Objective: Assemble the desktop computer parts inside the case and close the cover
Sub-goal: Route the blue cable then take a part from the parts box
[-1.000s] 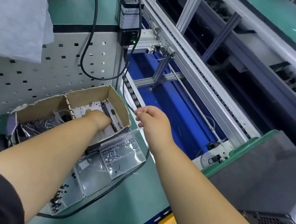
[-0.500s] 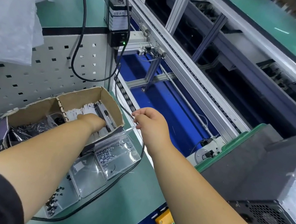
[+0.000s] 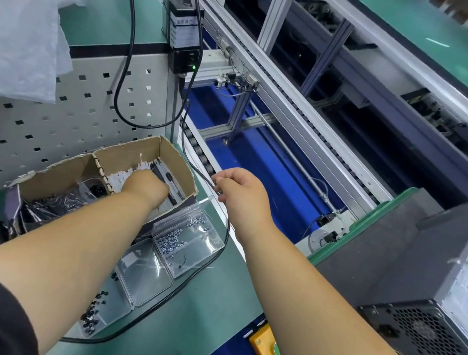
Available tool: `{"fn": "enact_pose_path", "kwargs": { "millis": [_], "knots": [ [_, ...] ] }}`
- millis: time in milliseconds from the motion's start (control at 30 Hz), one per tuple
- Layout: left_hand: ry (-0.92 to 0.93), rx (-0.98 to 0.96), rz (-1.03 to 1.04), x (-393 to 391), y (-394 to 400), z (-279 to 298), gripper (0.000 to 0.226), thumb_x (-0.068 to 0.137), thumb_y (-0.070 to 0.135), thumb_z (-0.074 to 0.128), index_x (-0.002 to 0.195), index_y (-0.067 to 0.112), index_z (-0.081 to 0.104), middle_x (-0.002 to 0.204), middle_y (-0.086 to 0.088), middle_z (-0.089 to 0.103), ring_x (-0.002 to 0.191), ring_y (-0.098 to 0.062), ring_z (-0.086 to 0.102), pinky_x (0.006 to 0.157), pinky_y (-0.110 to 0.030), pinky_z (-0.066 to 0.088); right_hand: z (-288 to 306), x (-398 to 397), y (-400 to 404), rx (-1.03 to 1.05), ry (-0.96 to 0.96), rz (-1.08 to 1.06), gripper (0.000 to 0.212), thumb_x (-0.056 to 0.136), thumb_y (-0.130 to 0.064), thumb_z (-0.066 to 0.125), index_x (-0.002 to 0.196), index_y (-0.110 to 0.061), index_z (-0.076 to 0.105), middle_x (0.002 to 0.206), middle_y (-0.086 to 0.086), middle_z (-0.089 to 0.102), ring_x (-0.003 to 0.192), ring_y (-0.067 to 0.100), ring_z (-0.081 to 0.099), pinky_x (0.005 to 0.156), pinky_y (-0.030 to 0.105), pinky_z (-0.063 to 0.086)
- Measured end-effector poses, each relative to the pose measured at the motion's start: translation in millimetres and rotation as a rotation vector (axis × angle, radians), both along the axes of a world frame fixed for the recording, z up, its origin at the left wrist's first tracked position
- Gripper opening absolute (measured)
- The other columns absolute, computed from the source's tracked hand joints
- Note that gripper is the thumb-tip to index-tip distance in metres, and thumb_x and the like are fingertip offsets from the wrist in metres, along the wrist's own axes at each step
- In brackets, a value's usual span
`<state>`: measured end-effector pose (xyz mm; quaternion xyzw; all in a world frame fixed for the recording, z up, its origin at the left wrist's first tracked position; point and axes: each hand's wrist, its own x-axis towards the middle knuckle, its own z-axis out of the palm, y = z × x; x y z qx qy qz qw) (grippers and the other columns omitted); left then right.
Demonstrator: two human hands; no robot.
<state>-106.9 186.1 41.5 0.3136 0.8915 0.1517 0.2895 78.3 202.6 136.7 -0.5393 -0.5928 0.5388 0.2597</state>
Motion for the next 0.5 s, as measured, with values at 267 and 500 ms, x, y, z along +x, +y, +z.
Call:
{"fn": "enact_pose_path", "kwargs": {
  "millis": [267, 500],
  "knots": [
    [-0.015, 0.391, 0.197, -11.9, -12.8, 4.0, 0.023, 0.092, 0.007, 0.053, 0.103, 0.019, 0.07, 0.099, -0.011, 0.07, 0.083, -0.032, 0.061, 0.07, -0.029, 0.044, 4.0, -0.1, -4.9, 0.006, 0.024, -0.001, 0.017, 0.088, -0.015, 0.057, 0.084, -0.024, 0.071, 0.075, -0.01, 0.065, 0.068, 0.011, 0.053, 0.07, 0.032, 0.051],
    [-0.247, 0.667, 0.077, 11.5, -17.8, 33.4, 0.013, 0.092, 0.017, 0.062, 0.096, 0.028, 0.068, 0.081, 0.009, 0.068, 0.075, -0.009, 0.063, 0.057, -0.02, 0.041, 9.4, 4.8, -8.0, 0.017, 0.028, -0.024, 0.016, 0.089, -0.016, 0.056, 0.086, -0.025, 0.07, 0.08, -0.007, 0.066, 0.071, 0.012, 0.055, 0.073, 0.037, 0.052]
  ]
}}
